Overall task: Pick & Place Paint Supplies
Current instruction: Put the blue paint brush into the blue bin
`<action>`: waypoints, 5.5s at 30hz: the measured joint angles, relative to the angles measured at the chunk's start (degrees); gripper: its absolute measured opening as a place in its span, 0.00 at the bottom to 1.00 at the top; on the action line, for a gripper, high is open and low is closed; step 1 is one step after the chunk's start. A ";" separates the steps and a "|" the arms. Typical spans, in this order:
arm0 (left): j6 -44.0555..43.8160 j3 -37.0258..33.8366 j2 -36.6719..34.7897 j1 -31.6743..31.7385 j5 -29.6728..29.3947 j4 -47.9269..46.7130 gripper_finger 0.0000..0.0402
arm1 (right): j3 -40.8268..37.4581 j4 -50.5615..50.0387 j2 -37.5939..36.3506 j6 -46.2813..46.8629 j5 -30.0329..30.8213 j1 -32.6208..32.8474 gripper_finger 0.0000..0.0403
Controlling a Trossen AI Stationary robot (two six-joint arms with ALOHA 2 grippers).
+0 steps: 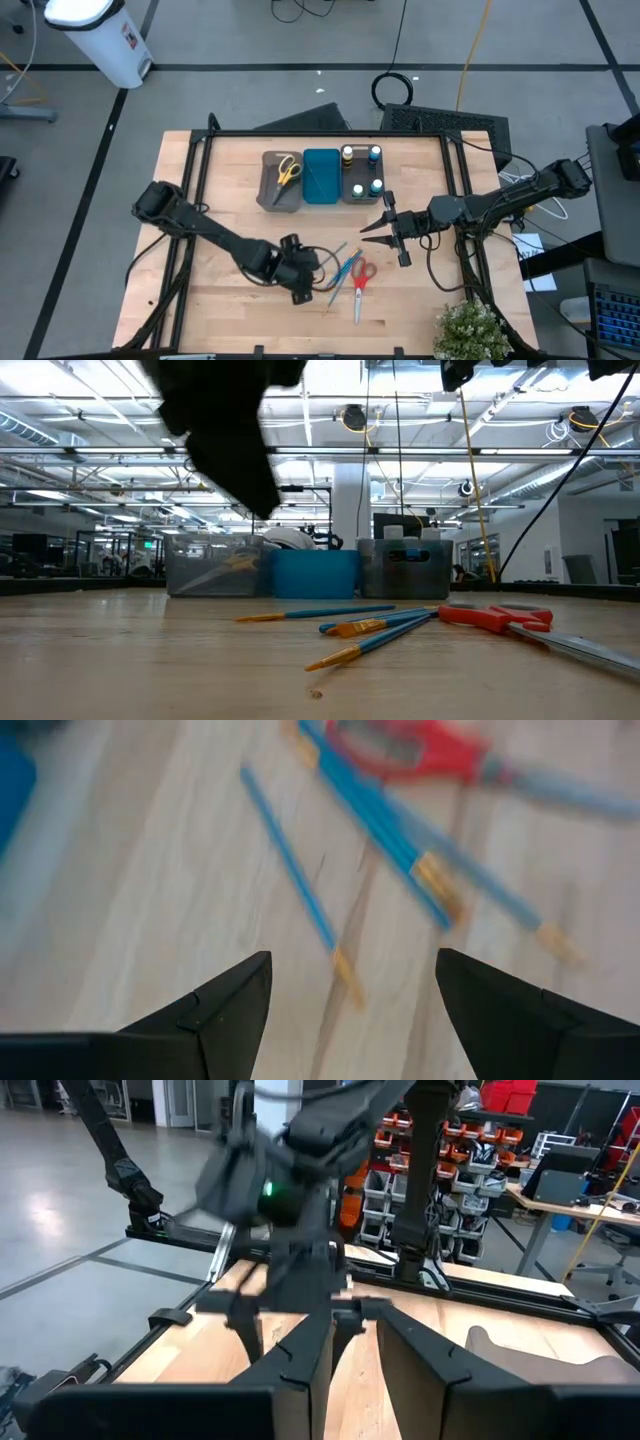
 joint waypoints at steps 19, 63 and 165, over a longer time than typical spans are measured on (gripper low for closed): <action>0.38 -13.66 1.66 0.01 0.85 20.73 0.71 | 0.00 0.08 0.00 -0.02 0.00 0.00 0.18; -2.77 -13.51 7.85 2.59 4.22 16.36 0.01 | 0.02 -0.18 0.00 -0.04 0.04 0.01 0.18; -3.85 -13.64 -3.76 26.05 -19.30 20.53 0.00 | 0.00 -0.68 0.02 -0.21 0.02 0.00 0.18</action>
